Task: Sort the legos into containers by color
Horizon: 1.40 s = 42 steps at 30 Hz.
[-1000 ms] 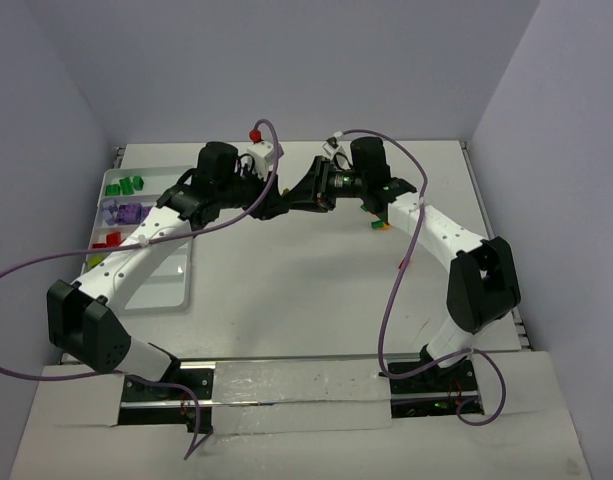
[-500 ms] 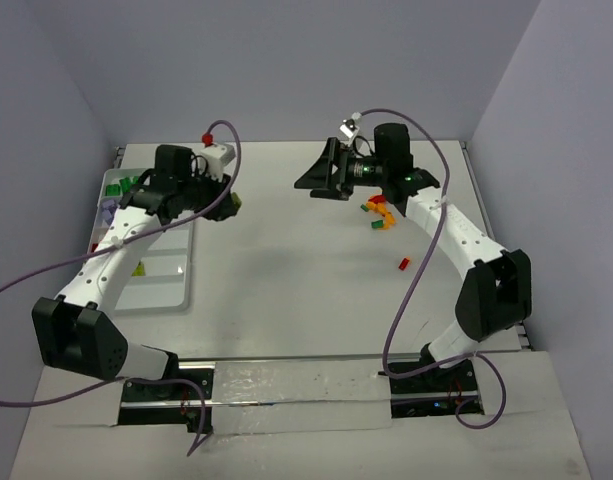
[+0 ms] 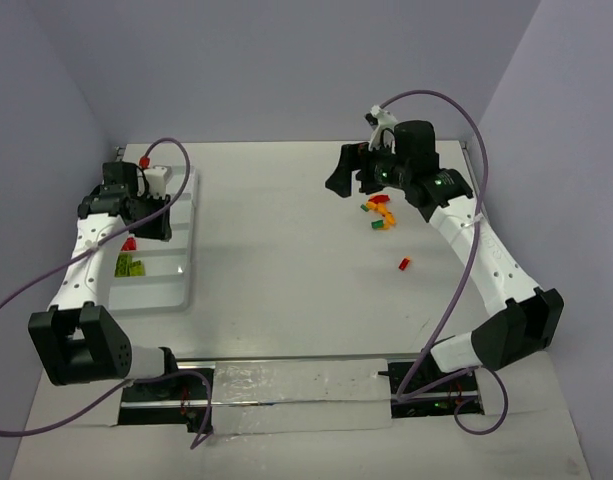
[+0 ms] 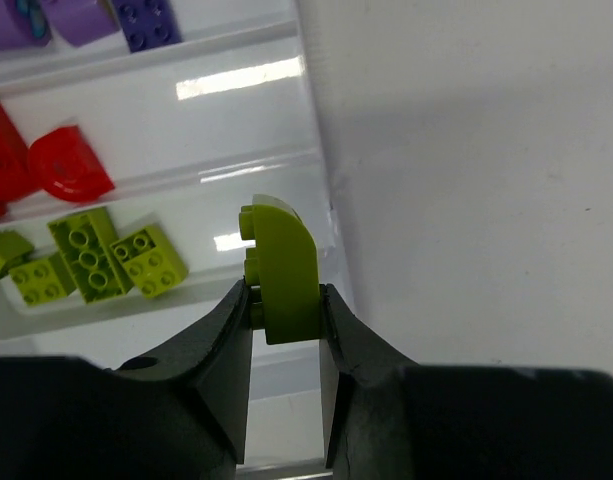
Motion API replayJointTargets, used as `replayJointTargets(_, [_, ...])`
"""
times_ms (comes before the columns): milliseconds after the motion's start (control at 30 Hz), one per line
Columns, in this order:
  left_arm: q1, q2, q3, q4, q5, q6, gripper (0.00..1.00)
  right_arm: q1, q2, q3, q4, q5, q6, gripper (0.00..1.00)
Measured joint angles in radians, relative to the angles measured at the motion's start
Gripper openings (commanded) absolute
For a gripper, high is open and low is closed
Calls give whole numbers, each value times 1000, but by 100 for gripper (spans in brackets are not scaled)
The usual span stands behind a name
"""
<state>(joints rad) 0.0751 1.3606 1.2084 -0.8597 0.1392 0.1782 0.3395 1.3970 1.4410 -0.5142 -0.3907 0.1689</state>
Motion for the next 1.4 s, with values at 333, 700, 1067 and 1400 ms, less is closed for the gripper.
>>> replayJointTargets(333, [124, 72, 24, -76, -95, 50, 8, -19, -3, 0, -107, 173, -192, 100])
replayJointTargets(700, [177, 156, -3, -49, -101, 124, 8, -22, 83, 7, -181, 136, -250, 100])
replayJointTargets(1067, [210, 229, -32, 14, -88, 153, 14, -23, 133, 48, -222, 135, -272, 100])
replayJointTargets(1400, [210, 289, -55, 57, -83, 166, 26, -23, 141, 48, -236, 139, -283, 100])
